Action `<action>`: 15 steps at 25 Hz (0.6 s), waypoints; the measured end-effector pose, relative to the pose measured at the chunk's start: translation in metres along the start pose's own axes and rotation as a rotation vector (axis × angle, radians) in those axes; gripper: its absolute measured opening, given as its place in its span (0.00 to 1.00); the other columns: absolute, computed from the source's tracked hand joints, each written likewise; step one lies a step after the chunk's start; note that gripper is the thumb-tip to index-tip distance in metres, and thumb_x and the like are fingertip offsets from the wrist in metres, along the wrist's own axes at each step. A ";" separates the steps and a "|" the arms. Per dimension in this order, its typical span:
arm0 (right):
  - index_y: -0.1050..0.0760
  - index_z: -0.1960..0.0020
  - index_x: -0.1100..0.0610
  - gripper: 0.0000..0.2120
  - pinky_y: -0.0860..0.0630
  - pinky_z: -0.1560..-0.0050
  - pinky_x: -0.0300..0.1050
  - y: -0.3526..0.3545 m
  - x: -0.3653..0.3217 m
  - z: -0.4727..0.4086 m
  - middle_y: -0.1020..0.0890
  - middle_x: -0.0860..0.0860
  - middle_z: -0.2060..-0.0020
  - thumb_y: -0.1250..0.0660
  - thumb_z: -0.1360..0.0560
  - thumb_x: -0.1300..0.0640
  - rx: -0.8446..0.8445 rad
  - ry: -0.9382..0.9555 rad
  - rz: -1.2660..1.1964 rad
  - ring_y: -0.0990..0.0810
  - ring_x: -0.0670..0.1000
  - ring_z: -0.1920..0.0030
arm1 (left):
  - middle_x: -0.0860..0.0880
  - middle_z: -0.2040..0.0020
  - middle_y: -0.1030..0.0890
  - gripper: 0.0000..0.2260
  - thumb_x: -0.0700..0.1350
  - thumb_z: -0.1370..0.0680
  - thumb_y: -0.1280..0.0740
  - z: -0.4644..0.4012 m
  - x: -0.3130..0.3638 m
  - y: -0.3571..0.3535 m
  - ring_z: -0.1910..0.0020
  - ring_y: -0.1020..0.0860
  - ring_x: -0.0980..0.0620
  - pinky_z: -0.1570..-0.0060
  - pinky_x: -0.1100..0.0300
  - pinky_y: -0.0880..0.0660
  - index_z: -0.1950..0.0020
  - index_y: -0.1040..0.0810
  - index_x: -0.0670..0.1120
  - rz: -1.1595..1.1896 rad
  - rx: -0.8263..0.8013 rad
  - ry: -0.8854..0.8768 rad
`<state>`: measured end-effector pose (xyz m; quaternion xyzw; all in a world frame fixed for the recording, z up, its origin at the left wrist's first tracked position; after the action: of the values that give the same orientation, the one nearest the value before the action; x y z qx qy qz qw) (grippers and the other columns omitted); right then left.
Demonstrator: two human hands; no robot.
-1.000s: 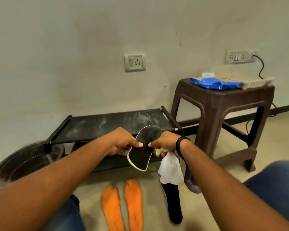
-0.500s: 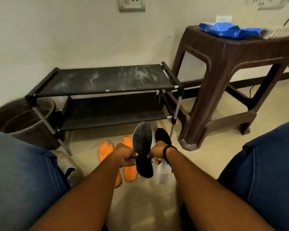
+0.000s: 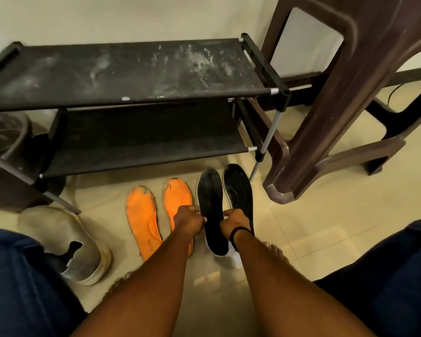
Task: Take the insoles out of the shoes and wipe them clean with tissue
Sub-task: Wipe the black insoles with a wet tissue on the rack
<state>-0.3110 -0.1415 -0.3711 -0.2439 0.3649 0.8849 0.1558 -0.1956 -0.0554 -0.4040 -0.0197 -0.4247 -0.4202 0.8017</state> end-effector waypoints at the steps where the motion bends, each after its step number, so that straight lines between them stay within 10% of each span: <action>1: 0.26 0.32 0.58 0.17 0.28 0.34 0.50 -0.003 0.000 -0.003 0.21 0.59 0.37 0.36 0.21 0.62 0.003 -0.006 -0.024 0.24 0.60 0.36 | 0.40 0.47 0.17 0.17 0.35 0.27 0.26 -0.007 -0.003 -0.002 0.52 0.16 0.40 0.50 0.45 0.17 0.39 0.20 0.43 -0.009 0.028 -0.010; 11: 0.23 0.35 0.57 0.16 0.27 0.34 0.49 -0.010 0.003 -0.021 0.20 0.57 0.38 0.34 0.22 0.60 0.085 0.005 0.007 0.22 0.59 0.38 | 0.44 0.51 0.14 0.15 0.42 0.31 0.20 -0.031 -0.011 -0.009 0.53 0.16 0.44 0.49 0.48 0.17 0.46 0.16 0.44 -0.086 0.077 -0.068; 15: 0.23 0.43 0.59 0.14 0.22 0.45 0.51 0.022 0.006 -0.014 0.18 0.57 0.47 0.32 0.24 0.52 0.257 -0.111 0.089 0.19 0.61 0.47 | 0.45 0.41 0.17 0.22 0.42 0.26 0.23 -0.007 0.002 -0.011 0.42 0.18 0.44 0.40 0.50 0.21 0.33 0.21 0.44 -0.249 0.131 -0.241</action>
<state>-0.3214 -0.1664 -0.3698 -0.1561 0.4765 0.8490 0.1664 -0.1980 -0.0665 -0.4108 0.0351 -0.5432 -0.4822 0.6864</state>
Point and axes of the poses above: each hand's wrist, its own z-axis away from the middle knuckle, its own y-axis out of the back of the hand, x = y × z, the point moved 3 cm from there along -z, towards the middle knuckle
